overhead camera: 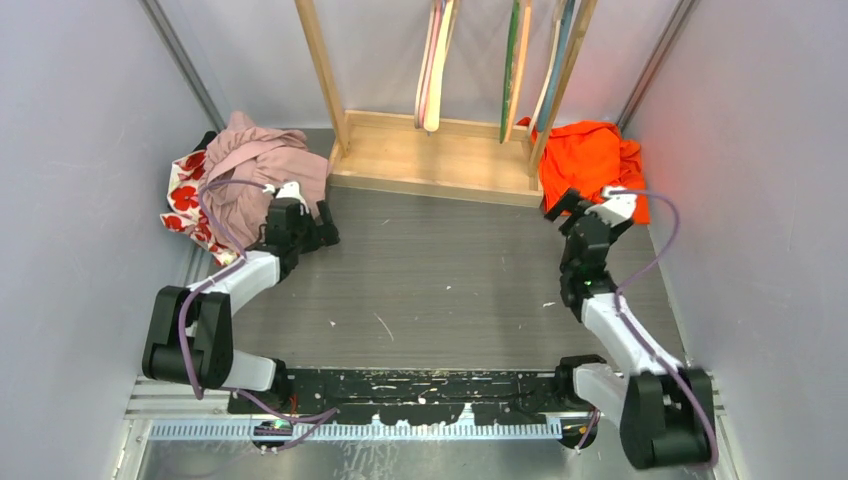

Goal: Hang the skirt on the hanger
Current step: Pick up the skirt from the bin.

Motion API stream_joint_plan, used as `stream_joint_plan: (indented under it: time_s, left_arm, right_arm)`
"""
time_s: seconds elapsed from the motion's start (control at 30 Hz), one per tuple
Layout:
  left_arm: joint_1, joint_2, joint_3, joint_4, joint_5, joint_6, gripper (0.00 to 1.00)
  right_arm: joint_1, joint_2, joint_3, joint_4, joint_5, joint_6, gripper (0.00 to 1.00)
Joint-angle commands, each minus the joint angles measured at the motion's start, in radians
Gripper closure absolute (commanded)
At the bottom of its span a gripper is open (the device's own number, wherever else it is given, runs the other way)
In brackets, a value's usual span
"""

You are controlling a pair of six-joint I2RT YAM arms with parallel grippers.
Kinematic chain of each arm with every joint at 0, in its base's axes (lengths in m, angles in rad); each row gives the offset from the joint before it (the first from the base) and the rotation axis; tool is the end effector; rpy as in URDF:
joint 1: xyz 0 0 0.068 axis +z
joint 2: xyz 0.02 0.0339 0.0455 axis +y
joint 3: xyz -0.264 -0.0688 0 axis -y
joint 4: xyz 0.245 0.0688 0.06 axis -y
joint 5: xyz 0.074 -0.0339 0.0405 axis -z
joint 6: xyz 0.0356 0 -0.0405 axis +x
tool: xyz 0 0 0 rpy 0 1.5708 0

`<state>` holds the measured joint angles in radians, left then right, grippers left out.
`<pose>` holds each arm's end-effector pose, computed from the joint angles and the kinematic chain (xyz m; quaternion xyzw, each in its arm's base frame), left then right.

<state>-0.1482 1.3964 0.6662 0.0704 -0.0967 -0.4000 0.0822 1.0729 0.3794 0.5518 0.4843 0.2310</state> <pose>0.2806 -0.0384 0.1877 -0.1337 0.8872 -0.0772 0.4347 0.2257 0.0020 0.2201 0.2112 0.7196 -0.0797 0.6566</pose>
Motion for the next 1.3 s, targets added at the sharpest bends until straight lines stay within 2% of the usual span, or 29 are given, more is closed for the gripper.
stream_joint_plan:
  time_s: [0.0, 0.1, 0.2, 0.33, 0.4, 0.5, 0.57, 0.7, 0.93, 1.13, 1.27]
  left_arm:
    - [0.002, -0.03, 0.046, 0.074, 0.116, -0.022, 0.01]
    - [0.001, -0.063, 0.075, 0.017, 0.2, -0.028, 0.01]
    - [-0.009, -0.116, 0.109, -0.087, 0.162, -0.02, 0.01]
    - [-0.019, -0.225, 0.206, -0.254, 0.027, -0.043, 0.01]
    - [-0.029, -0.248, 0.29, -0.352, -0.031, -0.037, 0.01]
    - [-0.054, -0.267, 0.43, -0.513, -0.218, -0.011, 0.01]
    - [-0.047, -0.253, 0.49, -0.575, -0.334, 0.007, 0.01]
    - [0.009, -0.146, 0.613, -0.685, -0.416, 0.003, 0.01]
    - [0.049, -0.037, 0.618, -0.548, -0.632, 0.017, 0.07]
    - [0.101, 0.039, 0.642, -0.518, -0.628, 0.026, 0.08]
    - [0.145, 0.046, 0.563, -0.348, -0.552, 0.055, 0.09]
  right_arm:
    - [0.001, -0.181, 0.254, -0.477, -0.019, 0.229, 0.0]
    - [0.0, -0.22, 0.457, -0.756, -0.282, 0.263, 0.0]
    - [0.001, -0.277, 0.491, -0.792, -0.504, 0.292, 0.0]
    - [0.001, -0.296, 0.451, -0.812, -0.609, 0.421, 0.0]
    - [0.001, -0.242, 0.45, -0.812, -0.698, 0.446, 0.0]
    - [0.001, -0.151, 0.452, -0.807, -0.759, 0.483, 0.0]
    - [0.002, -0.1, 0.44, -0.769, -0.811, 0.517, 0.0]
    - [0.016, -0.035, 0.407, -0.68, -0.861, 0.557, 0.03]
    - [0.028, 0.007, 0.427, -0.682, -0.893, 0.531, 0.05]
    - [0.028, 0.022, 0.433, -0.689, -0.908, 0.513, 0.05]
    - [0.029, 0.029, 0.426, -0.679, -0.916, 0.513, 0.05]
